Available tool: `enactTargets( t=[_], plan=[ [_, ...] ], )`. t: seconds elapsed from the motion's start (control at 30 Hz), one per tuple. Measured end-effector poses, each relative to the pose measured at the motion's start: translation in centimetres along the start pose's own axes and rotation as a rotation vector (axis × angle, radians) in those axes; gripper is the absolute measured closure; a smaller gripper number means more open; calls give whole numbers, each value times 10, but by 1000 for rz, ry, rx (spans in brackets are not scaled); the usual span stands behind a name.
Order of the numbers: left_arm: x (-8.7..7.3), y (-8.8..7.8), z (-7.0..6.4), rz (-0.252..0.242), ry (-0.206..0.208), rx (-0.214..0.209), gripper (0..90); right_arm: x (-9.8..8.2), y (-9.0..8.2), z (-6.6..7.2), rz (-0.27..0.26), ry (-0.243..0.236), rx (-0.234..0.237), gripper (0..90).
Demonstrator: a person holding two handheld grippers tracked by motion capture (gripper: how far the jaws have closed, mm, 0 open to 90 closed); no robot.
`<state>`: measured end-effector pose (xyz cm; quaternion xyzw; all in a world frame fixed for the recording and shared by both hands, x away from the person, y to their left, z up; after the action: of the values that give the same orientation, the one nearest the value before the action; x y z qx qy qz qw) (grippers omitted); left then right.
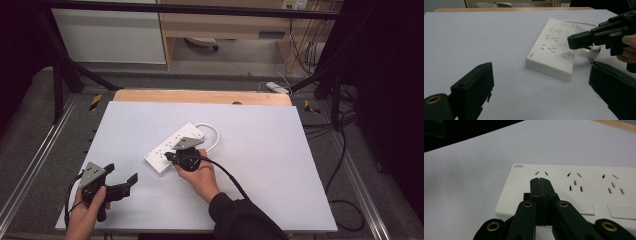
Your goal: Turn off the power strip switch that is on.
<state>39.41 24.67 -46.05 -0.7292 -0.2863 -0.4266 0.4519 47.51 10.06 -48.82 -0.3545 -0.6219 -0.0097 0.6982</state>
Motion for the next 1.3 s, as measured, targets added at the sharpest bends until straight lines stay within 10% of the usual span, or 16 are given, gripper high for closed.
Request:
enactTargets(
  t=[1.3],
  plan=[
    [0, 0, -1, -5, 2, -4, 59, -6, 11, 11, 11, 13, 22, 900]
  ],
)
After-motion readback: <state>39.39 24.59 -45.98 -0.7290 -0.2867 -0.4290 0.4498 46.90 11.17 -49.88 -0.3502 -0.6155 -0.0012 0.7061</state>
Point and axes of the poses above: each handheld gripper's, and its own axes: y roughly forward along the jaws, x roughly out of its top, z roughly to its left, the point moved 10 cm from there along y, roughly forward along the jaws, and after that the axes turned 7 degrees about -y, right-handed, at the moved point
